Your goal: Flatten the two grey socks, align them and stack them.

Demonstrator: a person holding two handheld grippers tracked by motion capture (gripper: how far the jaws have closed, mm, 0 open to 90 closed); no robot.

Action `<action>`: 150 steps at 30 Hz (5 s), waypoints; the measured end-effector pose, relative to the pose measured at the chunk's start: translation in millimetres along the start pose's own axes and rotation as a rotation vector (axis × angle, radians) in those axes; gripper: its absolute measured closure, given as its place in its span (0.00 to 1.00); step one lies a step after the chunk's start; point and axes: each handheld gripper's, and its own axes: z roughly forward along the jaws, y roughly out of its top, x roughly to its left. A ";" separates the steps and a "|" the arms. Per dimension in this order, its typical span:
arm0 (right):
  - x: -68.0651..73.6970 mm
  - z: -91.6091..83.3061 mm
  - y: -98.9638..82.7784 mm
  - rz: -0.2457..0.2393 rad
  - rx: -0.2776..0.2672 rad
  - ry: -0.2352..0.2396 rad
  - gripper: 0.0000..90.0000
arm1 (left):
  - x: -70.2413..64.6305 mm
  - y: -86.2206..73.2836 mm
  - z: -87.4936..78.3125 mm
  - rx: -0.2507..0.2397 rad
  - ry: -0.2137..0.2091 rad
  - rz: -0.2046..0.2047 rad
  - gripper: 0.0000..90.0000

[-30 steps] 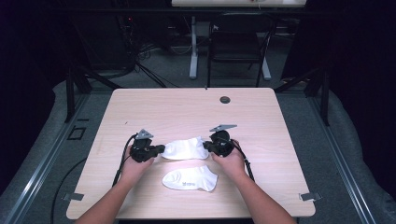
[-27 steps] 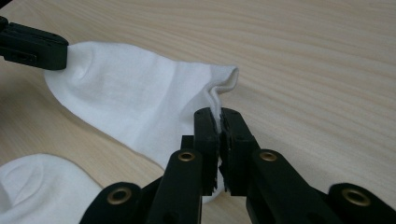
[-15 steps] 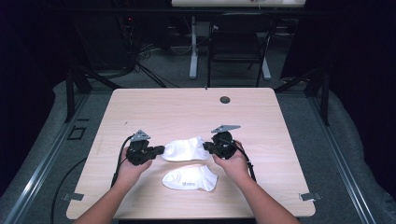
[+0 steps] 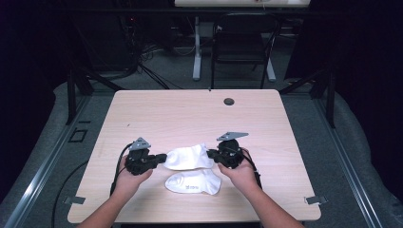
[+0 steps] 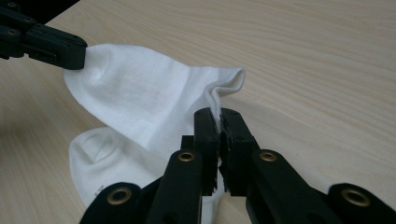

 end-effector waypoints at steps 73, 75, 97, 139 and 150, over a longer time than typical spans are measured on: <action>7.1 -13.1 -62.8 0.032 0.063 0.027 0.96 | -26.3 -49.3 13.3 0.081 -0.075 -0.029 0.97; 5.3 -10.4 -64.5 0.046 0.075 0.024 0.96 | -24.6 -50.4 14.2 0.088 -0.067 -0.030 0.96; 11.4 -14.4 -62.6 -0.017 -0.030 0.048 0.75 | -36.6 -43.8 7.8 0.031 -0.098 0.044 0.74; 9.4 18.2 -69.6 -0.074 0.021 -0.001 0.66 | -19.7 -48.3 30.5 0.025 -0.049 0.051 0.55; 0.3 -3.2 -67.0 -0.032 -0.076 -0.019 0.60 | -3.9 -45.6 10.8 -0.036 -0.016 0.005 0.50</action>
